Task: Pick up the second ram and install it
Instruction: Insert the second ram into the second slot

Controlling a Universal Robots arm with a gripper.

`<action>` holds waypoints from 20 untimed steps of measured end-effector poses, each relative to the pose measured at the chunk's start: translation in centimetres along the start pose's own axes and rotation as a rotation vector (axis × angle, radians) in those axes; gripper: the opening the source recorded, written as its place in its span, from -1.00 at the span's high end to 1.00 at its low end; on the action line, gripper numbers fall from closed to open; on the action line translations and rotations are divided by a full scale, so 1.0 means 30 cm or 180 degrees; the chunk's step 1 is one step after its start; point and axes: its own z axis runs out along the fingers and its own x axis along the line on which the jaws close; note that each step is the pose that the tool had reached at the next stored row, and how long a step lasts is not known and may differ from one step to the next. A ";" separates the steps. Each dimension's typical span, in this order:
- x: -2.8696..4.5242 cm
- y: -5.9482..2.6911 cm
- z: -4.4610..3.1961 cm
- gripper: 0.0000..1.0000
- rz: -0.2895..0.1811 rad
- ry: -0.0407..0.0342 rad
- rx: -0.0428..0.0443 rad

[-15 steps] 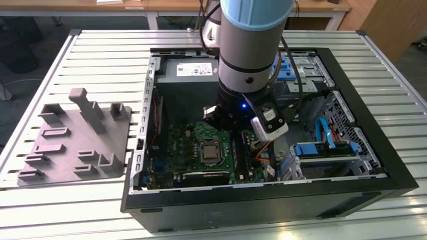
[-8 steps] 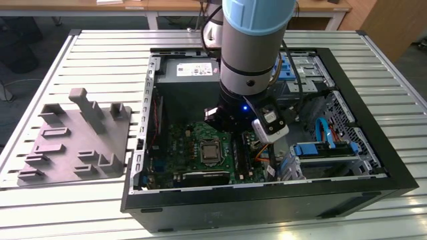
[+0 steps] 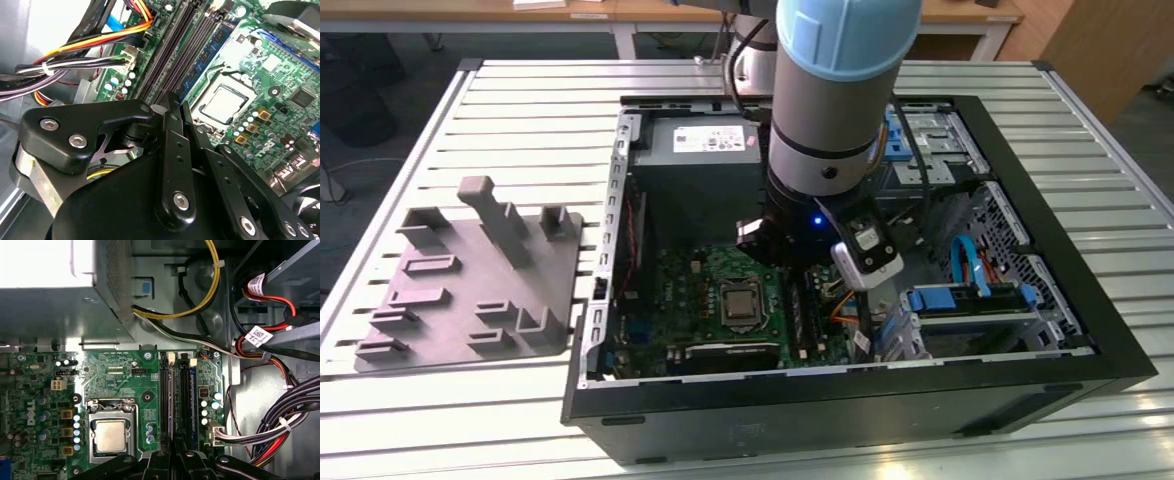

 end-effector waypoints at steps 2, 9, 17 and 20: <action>-0.005 0.000 0.006 0.72 0.0000 0.0001 0.0000; -0.010 0.003 0.021 0.72 0.0000 0.0002 0.0000; -0.009 0.005 0.040 0.72 0.0000 0.0002 0.0000; -0.009 0.005 0.043 0.72 0.0000 0.0002 0.0001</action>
